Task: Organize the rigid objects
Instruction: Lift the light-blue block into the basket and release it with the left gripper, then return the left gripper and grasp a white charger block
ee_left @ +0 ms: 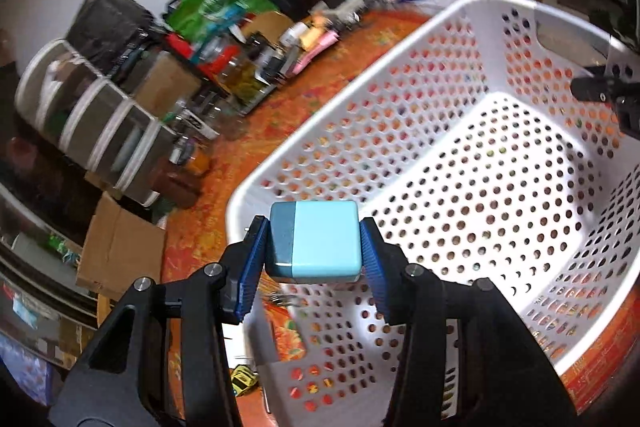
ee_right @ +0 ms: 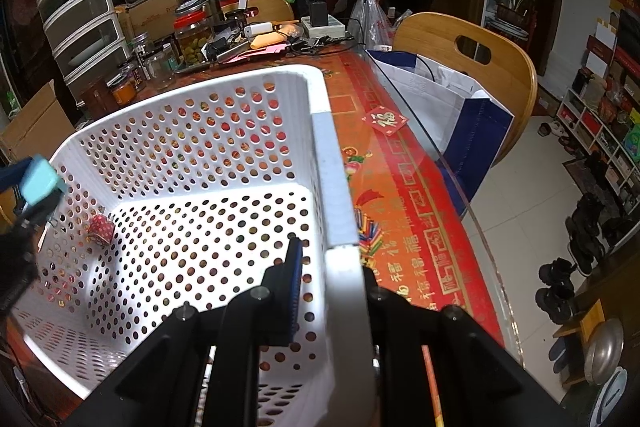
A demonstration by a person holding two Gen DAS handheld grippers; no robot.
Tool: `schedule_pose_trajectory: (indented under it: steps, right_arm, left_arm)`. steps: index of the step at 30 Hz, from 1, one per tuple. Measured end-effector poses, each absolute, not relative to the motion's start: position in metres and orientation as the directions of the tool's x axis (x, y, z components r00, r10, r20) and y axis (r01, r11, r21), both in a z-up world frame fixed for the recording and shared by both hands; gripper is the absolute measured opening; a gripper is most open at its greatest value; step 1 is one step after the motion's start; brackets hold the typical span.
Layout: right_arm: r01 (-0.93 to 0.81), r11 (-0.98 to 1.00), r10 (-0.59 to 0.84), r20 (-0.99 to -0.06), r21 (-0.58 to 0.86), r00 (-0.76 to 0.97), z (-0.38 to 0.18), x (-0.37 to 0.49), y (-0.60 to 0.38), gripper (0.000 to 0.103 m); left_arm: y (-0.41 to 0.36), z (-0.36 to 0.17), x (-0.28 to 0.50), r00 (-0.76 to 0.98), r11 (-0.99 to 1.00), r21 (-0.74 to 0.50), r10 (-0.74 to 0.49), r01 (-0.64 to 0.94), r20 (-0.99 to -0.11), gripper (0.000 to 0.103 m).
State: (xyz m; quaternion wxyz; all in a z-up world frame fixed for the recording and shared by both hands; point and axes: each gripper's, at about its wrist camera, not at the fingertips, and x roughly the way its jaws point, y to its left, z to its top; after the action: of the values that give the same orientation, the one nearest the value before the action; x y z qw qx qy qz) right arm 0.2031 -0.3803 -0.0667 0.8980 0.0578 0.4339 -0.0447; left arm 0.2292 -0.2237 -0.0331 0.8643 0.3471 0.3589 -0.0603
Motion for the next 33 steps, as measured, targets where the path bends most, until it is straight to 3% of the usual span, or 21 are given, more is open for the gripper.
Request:
schedule_pose_trajectory:
  steps: [13,21,25,30,33]
  right_arm:
    - [0.127,0.989,-0.022,-0.785,0.073,0.619,-0.067,0.202,-0.381,0.014]
    - [0.125,0.989,-0.016,-0.787,0.079,0.617,-0.068,0.202,-0.379,0.014]
    - [0.126,0.989,-0.017,-0.787,0.078,0.616,-0.068,0.202,-0.379,0.014]
    - [0.125,0.989,-0.016,-0.790,0.077,0.613,-0.069,0.202,-0.379,0.014]
    - [0.127,0.989,-0.017,-0.791,0.077,0.611,-0.068,0.202,-0.380,0.014]
  left_arm:
    - [-0.270,-0.094,0.281,0.524,0.613,0.539,0.229,0.578,-0.821,0.044]
    - [-0.268,-0.115,0.296,0.459,0.593,0.523,0.271,0.613,-0.846,0.047]
    - [-0.265,-0.099,0.291,0.549,0.605,0.557,0.225,0.569,-0.805,0.081]
    - [-0.216,-0.032,0.280,0.684,0.733,0.559,0.178,0.387,-0.707,0.083]
    - [-0.149,0.030,0.269,0.735,0.866,0.440,0.135,0.238,-0.665,0.098]
